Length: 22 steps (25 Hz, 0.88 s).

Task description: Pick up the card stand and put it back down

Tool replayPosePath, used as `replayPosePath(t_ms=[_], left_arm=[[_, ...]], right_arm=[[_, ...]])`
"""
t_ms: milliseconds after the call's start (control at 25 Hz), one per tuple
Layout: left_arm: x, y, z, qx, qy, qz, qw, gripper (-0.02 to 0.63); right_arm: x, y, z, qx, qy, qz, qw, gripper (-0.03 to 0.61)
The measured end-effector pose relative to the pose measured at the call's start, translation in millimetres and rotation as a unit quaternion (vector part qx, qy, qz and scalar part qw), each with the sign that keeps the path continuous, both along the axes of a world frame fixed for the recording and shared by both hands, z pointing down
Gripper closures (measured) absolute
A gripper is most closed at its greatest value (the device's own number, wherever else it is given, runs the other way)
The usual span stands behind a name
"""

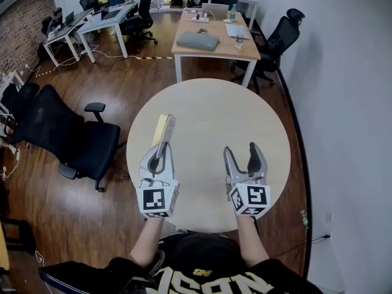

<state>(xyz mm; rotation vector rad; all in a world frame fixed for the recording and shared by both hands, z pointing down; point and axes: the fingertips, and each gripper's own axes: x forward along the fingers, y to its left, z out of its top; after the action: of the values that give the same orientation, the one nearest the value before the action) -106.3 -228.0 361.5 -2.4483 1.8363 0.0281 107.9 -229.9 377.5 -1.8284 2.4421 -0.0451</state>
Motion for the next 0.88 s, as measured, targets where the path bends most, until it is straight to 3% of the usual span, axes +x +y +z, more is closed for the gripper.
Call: replayPosePath(t_ms=[600, 760, 880], left_arm=[[1.5, 4.4, 1.6, -0.001, -0.011, 0.009, 0.9999, 0.598], [2.0, 4.5, -5.3, 0.005, 0.018, 0.005, 0.9998, 0.598], [1.1, 5.5, -1.2, 0.001, -0.009, 0.011, 0.9999, 0.598]], right_arm=[[-1.6, 4.3, 3.1, -0.005, 0.004, -0.004, 1.0, 0.239], [-3.9, 3.6, 3.4, -0.005, 0.005, -0.006, 1.0, 0.239], [-5.6, 4.2, 4.0, -0.005, 0.004, -0.009, 1.0, 0.239]])
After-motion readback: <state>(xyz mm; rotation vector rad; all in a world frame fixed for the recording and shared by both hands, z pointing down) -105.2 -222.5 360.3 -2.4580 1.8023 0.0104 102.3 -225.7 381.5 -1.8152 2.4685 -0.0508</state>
